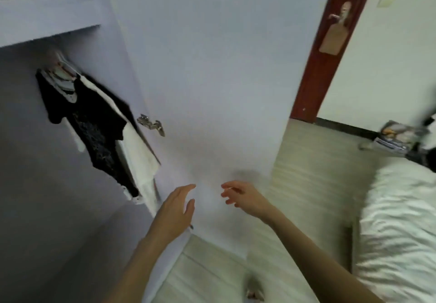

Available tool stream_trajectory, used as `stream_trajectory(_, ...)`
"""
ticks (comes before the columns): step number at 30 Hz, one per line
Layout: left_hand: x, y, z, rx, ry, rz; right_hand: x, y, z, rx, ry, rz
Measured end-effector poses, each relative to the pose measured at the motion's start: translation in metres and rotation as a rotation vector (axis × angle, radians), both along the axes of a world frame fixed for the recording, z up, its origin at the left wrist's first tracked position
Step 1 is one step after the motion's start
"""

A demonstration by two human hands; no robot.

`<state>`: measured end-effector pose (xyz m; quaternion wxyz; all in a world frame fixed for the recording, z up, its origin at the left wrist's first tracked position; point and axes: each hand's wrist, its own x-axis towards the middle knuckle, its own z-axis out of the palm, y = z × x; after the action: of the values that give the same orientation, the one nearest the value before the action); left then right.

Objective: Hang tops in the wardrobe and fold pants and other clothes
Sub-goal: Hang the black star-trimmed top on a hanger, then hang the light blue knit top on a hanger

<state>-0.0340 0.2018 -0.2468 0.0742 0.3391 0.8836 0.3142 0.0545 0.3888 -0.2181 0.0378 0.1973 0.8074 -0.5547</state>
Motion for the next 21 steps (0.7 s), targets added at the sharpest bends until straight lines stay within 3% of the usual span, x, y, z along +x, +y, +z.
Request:
stream_trajectory(10,0.194,0.139,-0.035,-0.157,-0.057,-0.635,0.29,0.075,-0.035,-0.118,-0.051,-0.697)
stream_trajectory(21,0.534,0.272,-0.081,-0.259,-0.031,-1.297,0.675,0.076,-0.072,-0.043,-0.139,-1.357)
